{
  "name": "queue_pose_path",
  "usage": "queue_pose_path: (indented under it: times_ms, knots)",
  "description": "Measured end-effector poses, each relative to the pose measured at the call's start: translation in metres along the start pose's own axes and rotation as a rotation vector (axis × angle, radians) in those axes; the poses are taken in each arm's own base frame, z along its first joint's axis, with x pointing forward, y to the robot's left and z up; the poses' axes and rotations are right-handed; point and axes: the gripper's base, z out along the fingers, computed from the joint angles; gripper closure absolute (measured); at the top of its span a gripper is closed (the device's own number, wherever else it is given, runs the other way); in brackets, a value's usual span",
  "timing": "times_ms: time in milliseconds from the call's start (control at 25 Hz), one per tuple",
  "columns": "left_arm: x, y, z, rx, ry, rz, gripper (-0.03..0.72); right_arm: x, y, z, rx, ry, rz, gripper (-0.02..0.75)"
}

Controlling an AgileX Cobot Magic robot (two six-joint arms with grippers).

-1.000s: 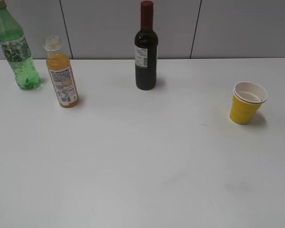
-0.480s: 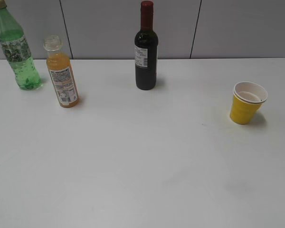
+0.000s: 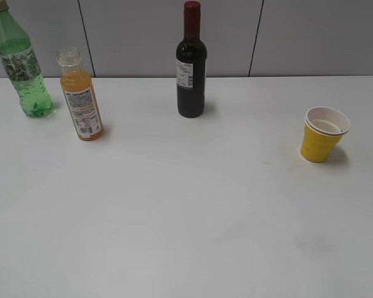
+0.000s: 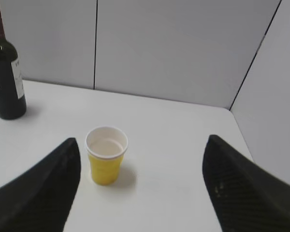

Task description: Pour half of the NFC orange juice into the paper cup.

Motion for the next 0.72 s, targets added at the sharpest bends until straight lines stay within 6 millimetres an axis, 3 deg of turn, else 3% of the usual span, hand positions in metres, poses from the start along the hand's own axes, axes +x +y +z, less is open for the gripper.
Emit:
queue_pose_path:
  times_ms: [240,720]
  knots:
    - [0.000,0.000,0.000,0.000,0.000,0.000,0.125,-0.008,-0.002,0.039,0.010,-0.037,0.022,0.144]
    - [0.000,0.000,0.000,0.000,0.000,0.000,0.125,0.023,-0.004,0.117,0.039,0.041,0.092,0.144]
